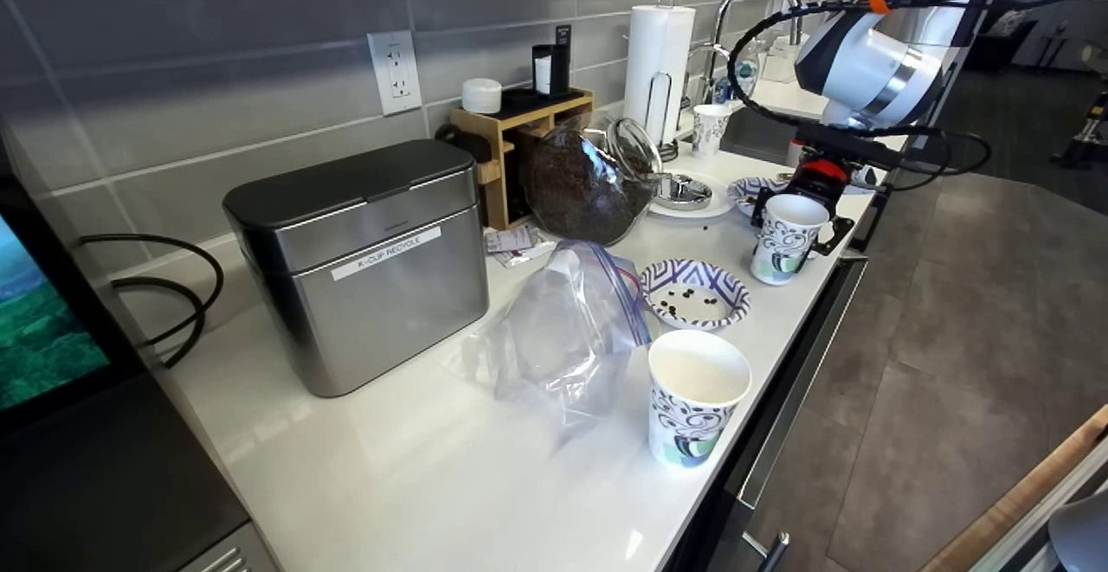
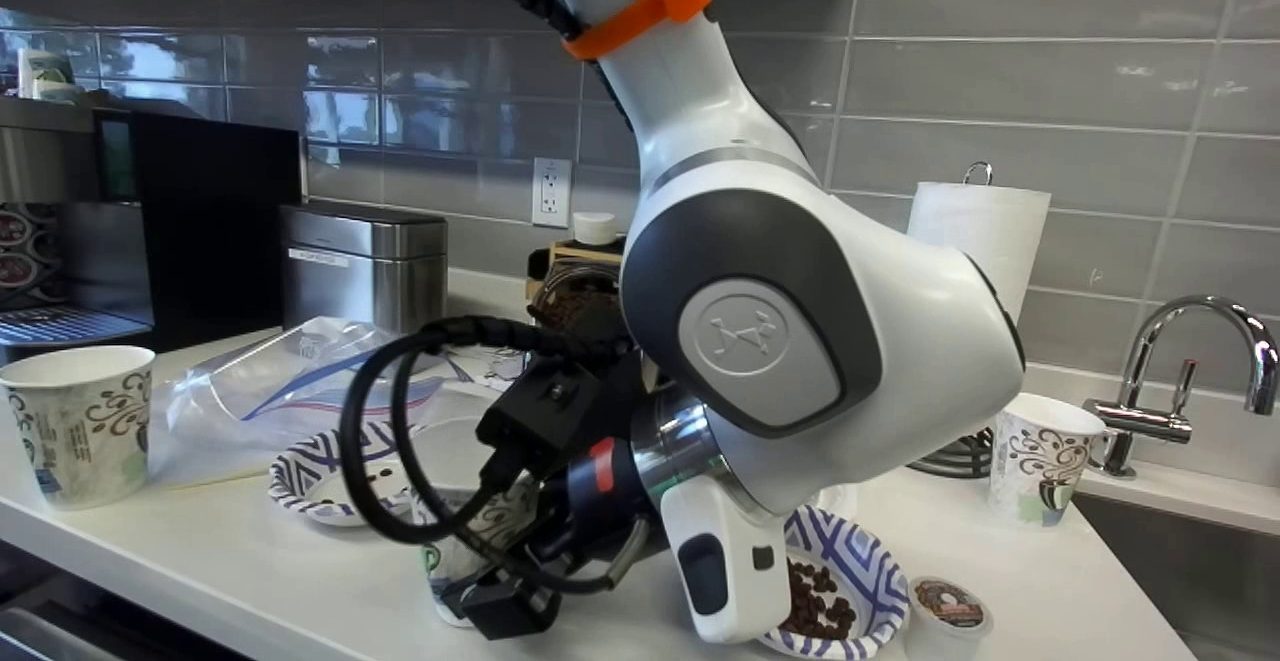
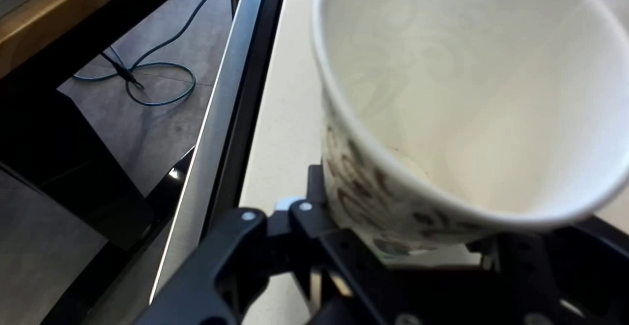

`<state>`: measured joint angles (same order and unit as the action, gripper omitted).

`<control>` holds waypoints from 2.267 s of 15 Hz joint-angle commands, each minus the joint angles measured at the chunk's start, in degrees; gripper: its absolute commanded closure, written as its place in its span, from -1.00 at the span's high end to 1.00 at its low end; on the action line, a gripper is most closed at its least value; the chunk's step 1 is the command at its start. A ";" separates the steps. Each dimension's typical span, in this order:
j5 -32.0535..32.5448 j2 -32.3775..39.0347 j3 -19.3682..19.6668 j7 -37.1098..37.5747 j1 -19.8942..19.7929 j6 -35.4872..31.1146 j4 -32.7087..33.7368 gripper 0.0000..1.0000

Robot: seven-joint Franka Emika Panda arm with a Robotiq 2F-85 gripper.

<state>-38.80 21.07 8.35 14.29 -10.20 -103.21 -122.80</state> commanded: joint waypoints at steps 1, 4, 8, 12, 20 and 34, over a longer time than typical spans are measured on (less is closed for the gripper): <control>-0.18 1.57 0.00 0.11 -0.01 2.04 1.87 0.73; 0.06 1.60 0.03 0.17 0.04 2.02 2.22 1.00; 0.71 1.14 0.19 0.39 0.22 1.52 2.49 1.00; 2.94 -0.01 0.69 1.08 0.78 -0.14 2.56 1.00; 18.59 -5.78 1.17 4.89 3.66 -7.40 2.16 1.00; 26.17 -34.66 -3.47 -16.29 5.80 -20.10 -13.05 1.00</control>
<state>-14.07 -4.83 5.34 3.36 -4.97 -121.40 -129.03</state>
